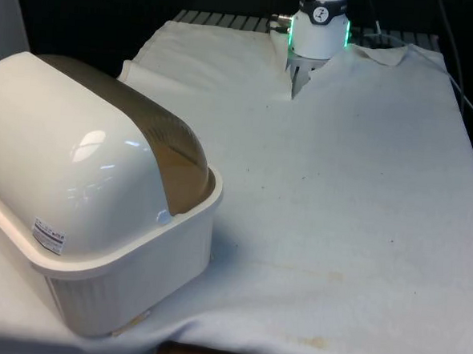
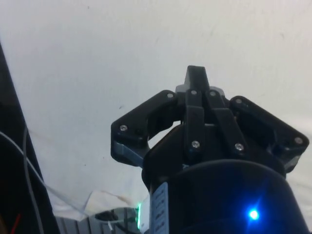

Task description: Open the lid, then close it.

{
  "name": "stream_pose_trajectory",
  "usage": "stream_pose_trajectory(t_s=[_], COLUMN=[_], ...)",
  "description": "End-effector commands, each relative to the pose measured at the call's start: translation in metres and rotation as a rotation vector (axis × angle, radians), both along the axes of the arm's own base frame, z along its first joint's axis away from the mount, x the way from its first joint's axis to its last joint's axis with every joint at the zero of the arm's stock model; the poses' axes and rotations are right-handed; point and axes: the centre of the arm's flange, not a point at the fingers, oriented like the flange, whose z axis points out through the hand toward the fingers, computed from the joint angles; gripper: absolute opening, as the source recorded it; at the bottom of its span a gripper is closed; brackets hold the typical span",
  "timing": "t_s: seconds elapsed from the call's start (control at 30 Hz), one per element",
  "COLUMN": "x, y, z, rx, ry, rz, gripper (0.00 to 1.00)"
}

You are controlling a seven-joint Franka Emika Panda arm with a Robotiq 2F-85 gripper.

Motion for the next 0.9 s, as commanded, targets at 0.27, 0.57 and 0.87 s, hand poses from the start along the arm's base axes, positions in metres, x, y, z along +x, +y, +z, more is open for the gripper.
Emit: stream_pose_trajectory(t_s=[0.27, 0.57, 0.87], x=[0.007, 0.011, 0.014], y=[-0.017, -0.031, -0.046], z=[-0.022, -0.045, -0.069], rx=[-0.002, -0.01, -0.019], ry=[-0.058, -0.076, -0.102], rz=[-0.033, -0.057, -0.087], gripper=[0.0, 0.0, 0.0])
